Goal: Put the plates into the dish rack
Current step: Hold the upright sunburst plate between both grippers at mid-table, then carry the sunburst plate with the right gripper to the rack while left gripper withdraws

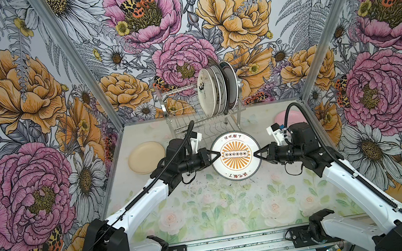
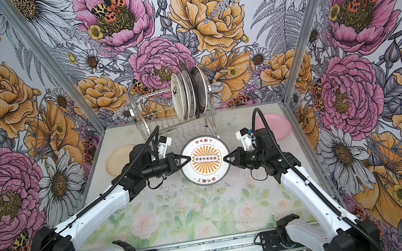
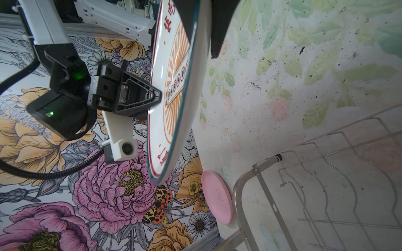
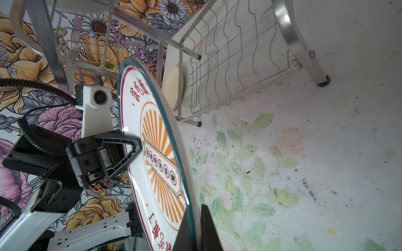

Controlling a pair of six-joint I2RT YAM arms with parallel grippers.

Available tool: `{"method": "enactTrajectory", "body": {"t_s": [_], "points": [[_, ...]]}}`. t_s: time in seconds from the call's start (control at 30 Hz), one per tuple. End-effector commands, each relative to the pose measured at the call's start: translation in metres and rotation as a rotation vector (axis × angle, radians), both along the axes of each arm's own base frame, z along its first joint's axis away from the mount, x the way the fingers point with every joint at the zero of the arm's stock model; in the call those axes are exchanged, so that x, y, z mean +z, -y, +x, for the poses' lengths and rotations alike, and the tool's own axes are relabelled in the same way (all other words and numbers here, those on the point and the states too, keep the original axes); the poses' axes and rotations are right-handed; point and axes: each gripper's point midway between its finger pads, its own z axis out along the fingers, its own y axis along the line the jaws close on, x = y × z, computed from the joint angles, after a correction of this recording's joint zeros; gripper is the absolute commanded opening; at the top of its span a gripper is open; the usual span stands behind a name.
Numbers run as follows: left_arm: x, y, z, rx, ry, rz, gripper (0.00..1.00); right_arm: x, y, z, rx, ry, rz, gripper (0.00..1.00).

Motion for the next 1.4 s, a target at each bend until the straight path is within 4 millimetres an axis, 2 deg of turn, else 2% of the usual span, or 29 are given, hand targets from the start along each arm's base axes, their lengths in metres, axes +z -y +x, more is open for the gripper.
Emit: {"method": "enactTrajectory", "body": {"t_s": [0.0,0.07,0.13,0.4,0.63,0.77,0.83,0.9,0.97,1.07,1.17,1.37], "points": [[0.018,0.007,-0.012,-0.069,0.073,-0.06,0.0,0.028,-0.012,0.002,0.069,0.077,0.052,0.06],[0.02,0.007,-0.014,-0.074,0.072,-0.076,0.0,0.032,-0.015,0.001,0.088,0.092,0.067,0.18],[0.022,0.008,-0.016,-0.086,0.068,-0.091,0.0,0.037,-0.018,0.002,0.106,0.106,0.086,0.23],[0.024,0.015,-0.025,-0.135,0.057,-0.116,0.0,0.048,-0.028,0.004,0.155,0.133,0.13,0.25],[0.024,0.021,-0.029,-0.16,0.048,-0.123,0.0,0.052,-0.032,0.003,0.174,0.148,0.136,0.17],[0.022,0.019,-0.029,-0.153,0.041,-0.12,0.0,0.053,-0.033,0.003,0.174,0.154,0.133,0.01],[0.021,0.017,-0.028,-0.141,0.04,-0.115,0.0,0.054,-0.032,0.004,0.165,0.158,0.127,0.0],[0.019,0.012,-0.026,-0.12,0.037,-0.097,0.17,0.055,-0.03,0.005,0.152,0.166,0.121,0.0],[0.015,0.003,-0.023,-0.081,0.032,-0.061,0.44,0.056,-0.028,0.005,0.131,0.177,0.109,0.0],[0.014,-0.016,-0.019,-0.011,0.039,-0.004,0.7,0.06,-0.022,0.007,0.079,0.197,0.067,0.0],[0.006,-0.04,-0.017,0.067,0.025,0.083,0.8,0.068,-0.015,0.008,0.027,0.231,-0.007,0.0],[-0.007,-0.087,-0.017,0.216,-0.002,0.207,0.84,0.095,-0.008,0.006,-0.062,0.307,-0.189,0.0]]}}
